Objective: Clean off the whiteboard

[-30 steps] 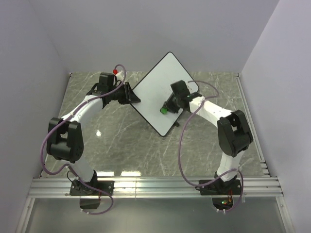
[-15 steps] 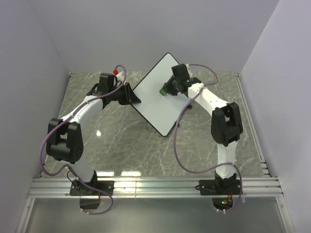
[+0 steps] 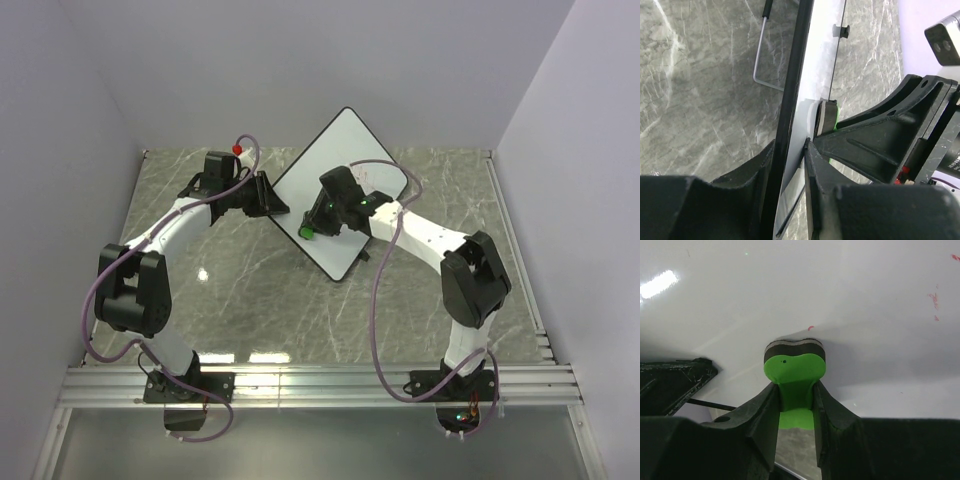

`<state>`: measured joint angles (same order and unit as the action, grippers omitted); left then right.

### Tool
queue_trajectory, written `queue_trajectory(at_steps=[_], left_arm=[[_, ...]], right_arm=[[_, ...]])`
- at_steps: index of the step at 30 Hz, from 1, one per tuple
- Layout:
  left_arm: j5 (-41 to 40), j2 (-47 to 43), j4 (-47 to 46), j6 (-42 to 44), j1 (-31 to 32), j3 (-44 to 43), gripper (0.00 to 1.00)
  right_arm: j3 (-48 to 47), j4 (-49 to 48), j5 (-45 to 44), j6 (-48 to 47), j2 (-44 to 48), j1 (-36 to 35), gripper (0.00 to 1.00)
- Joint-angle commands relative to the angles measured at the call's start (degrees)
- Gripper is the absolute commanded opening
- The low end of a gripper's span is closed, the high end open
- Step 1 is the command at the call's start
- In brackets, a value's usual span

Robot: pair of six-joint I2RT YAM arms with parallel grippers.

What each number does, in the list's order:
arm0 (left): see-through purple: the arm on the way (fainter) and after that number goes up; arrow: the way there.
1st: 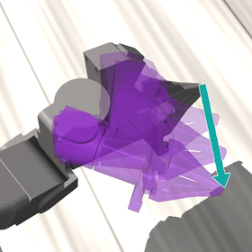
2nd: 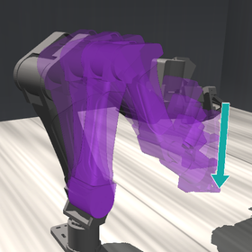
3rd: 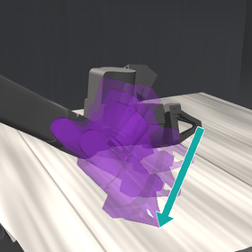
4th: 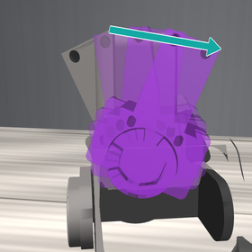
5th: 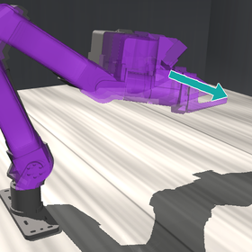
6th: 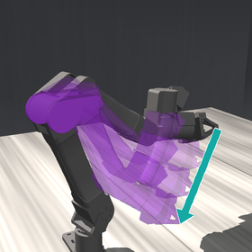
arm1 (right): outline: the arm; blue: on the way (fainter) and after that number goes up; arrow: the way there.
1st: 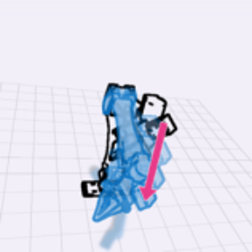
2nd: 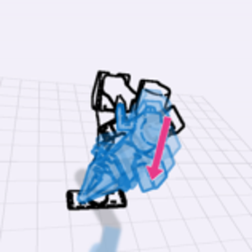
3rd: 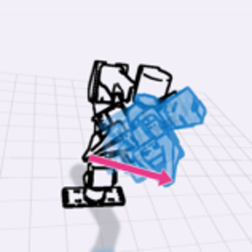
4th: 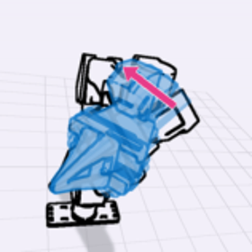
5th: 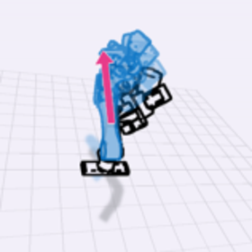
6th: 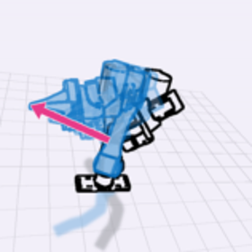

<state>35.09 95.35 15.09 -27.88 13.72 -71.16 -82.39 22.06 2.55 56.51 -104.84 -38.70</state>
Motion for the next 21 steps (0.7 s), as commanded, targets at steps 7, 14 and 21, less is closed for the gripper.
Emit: queue_trajectory(at_steps=[7,14,21], left_arm=[[-0.5,-1.8,6.8,3.7,2.8,1.3,0.00],[-0.2,-2.6,7.1,3.8,2.8,2.3,0.00],[-0.4,-2.8,9.0,5.1,2.9,1.4,0.00]], right_arm=[[-2.9,3.2,-0.2,-0.1,-5.7,2.8,0.00],[-13.2,6.8,-1.8,-0.9,-14.1,9.3,0.00],[-19.1,7.8,0.1,0.0,-20.4,15.9,0.00]])
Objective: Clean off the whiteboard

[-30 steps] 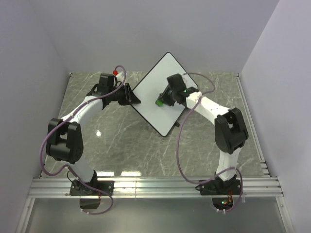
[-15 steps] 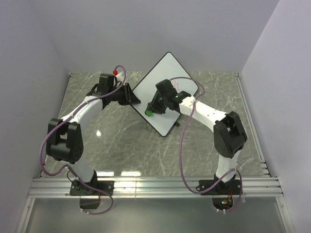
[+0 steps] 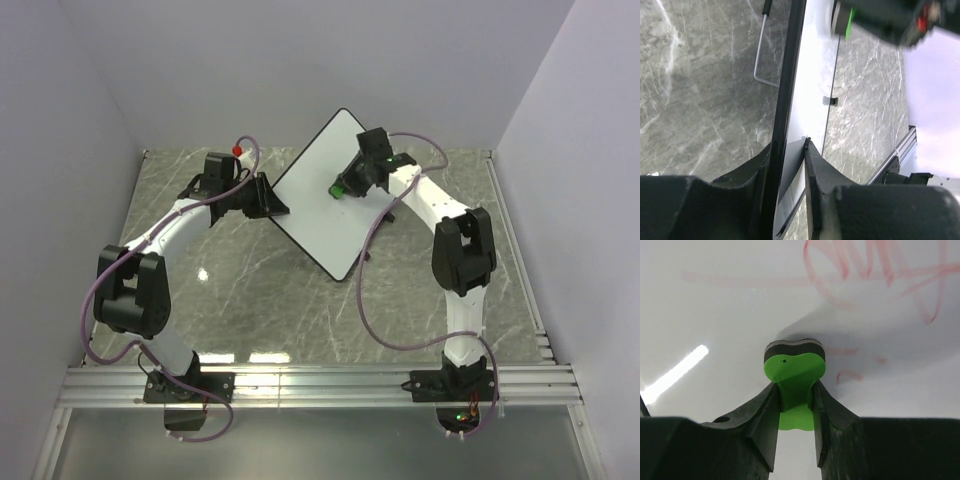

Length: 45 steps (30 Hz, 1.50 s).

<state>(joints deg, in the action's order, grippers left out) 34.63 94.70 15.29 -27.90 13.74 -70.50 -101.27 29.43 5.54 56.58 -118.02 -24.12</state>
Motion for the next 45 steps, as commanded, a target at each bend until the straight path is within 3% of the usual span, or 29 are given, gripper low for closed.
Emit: queue_trajectory(at_steps=[1,7,11,14,21,29,36,45], left_arm=[[0.2,-2.1,8.9,5.3,2.8,0.7,0.00],[0.0,-1.6,9.4,6.4,2.8,1.4,0.00],[-0.1,-1.0,9.3,6.5,2.8,0.9,0.00],[-0.3,-0.4,9.3,6.4,2.8,0.0,0.00],[-1.2,0.1,9.2,6.6,2.3,-0.7,0.00],[-0.7,-1.6,11.4,9.6,-1.6,0.7,0.00],[-0.1,-2.1,11.5,10.3,-2.1,2.0,0.00],[0.0,-1.6,12.2,10.7,-2.0,1.0,0.00]], right_arm=[[-3.3,1.2,-2.6,-0.3,-9.2,2.0,0.00],[-19.1,6.2,0.5,-0.8,-18.4,3.2,0.00],[-20.9,6.6,3.2,-1.2,-20.6,3.2,0.00],[-14.6,5.6,4.1,-3.3,-16.6,2.9,0.00],[17.9,-3.9,5.1,-4.8,-2.2,2.6,0.00],[30.9,-7.8,6.8,-2.7,5.4,-2.8,0.00],[22.3,-5.4,7.6,-1.0,2.9,-9.2,0.00],[2.8,2.5,5.4,-2.7,-5.6,-5.5,0.00]])
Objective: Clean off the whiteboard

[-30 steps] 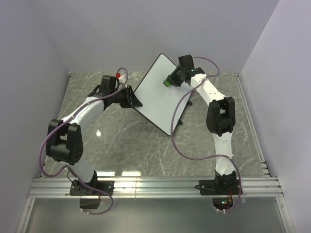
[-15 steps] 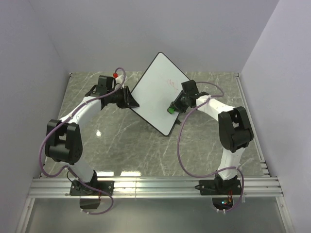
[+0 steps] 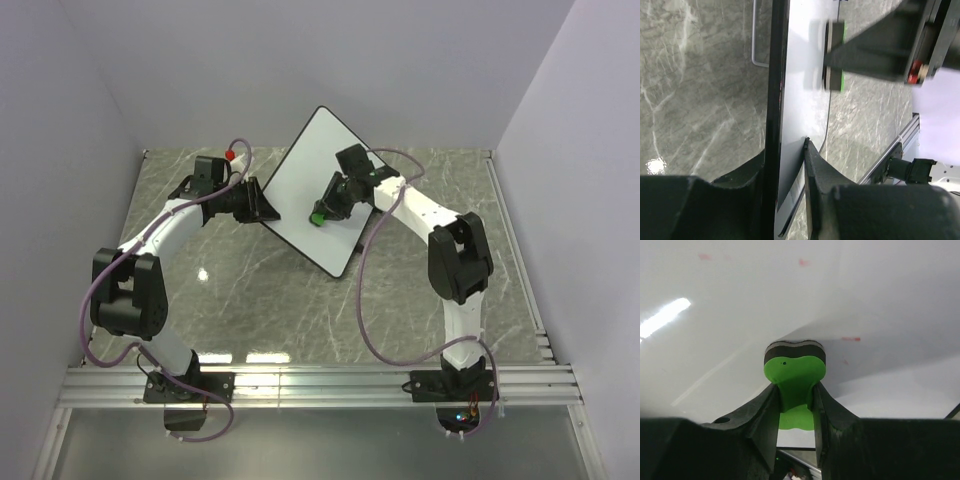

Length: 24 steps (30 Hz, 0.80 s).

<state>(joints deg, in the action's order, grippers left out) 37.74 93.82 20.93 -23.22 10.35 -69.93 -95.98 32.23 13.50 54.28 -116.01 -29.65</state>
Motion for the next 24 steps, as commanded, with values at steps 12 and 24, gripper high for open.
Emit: queue_trajectory(at_steps=[12,24], left_arm=[[-2.5,0.0,6.3,5.8,1.3,0.5,0.00],[-2.6,1.2,6.2,5.8,1.4,-0.6,0.00]], right_arm=[[-8.3,4.9,-6.1,-5.3,-13.5,8.1,0.00],[4.0,-3.1,-0.1,-3.0,-4.7,0.0,0.00]])
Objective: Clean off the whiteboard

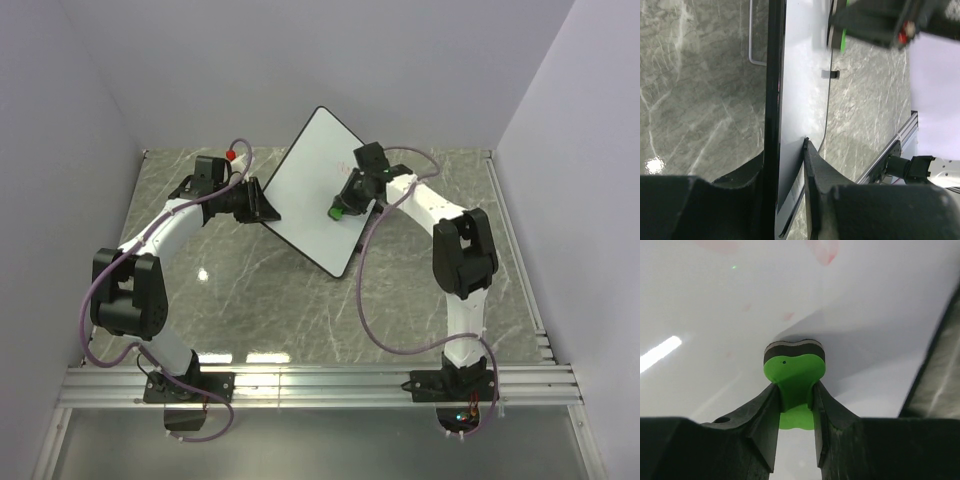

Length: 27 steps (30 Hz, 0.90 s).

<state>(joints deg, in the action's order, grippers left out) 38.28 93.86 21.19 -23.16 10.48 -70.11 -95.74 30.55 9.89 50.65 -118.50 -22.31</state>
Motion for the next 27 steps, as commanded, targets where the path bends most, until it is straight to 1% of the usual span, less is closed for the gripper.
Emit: queue_trajectory(at_steps=[1,2,6,8,12,14,15,16,18,19,25,27], left_arm=[[-3.1,1.1,6.0,5.8,1.4,-0.3,0.00],[-3.1,1.1,6.0,5.8,1.3,-0.3,0.01],[-3.4,1.0,6.2,5.8,1.3,-0.5,0.00],[-3.4,0.6,6.3,5.8,1.3,-0.5,0.00],[-3.2,0.2,6.2,5.8,1.4,0.1,0.00],[-3.1,-0.3,6.1,5.8,1.4,0.5,0.00],[-3.2,-0.3,6.1,5.7,1.4,0.7,0.00],[-3.1,-0.3,6.1,5.7,1.4,0.8,0.00],[-3.0,-0.3,6.1,5.6,1.5,0.8,0.00],[-3.0,-0.3,6.1,5.6,1.5,0.7,0.00],[-3.0,0.1,6.2,5.8,1.5,0.5,0.00],[-2.9,0.2,6.4,5.8,1.5,0.4,0.00]], right_arm=[[4.1,-1.7,4.1,1.0,-1.6,-8.2,0.00],[5.0,-1.9,4.3,1.9,-0.4,-10.0,0.00],[9.2,-4.9,4.6,4.5,1.9,-12.5,0.00],[10.5,-5.8,4.7,5.4,1.6,-11.9,0.00],[7.4,-4.0,3.4,4.7,-1.2,-8.4,0.00],[3.7,-3.0,3.0,4.1,-3.6,-6.3,0.00],[2.2,-2.3,2.2,3.9,-4.5,-4.0,0.00],[-1.8,-1.5,2.0,3.3,-6.9,-2.9,0.00],[-6.4,1.0,1.5,2.7,-9.5,-0.1,0.00],[-10.6,1.9,1.7,2.3,-12.1,0.7,0.00],[-21.4,4.9,1.8,3.0,-20.1,5.0,0.00],[-23.0,5.2,2.4,4.4,-22.0,6.0,0.00]])
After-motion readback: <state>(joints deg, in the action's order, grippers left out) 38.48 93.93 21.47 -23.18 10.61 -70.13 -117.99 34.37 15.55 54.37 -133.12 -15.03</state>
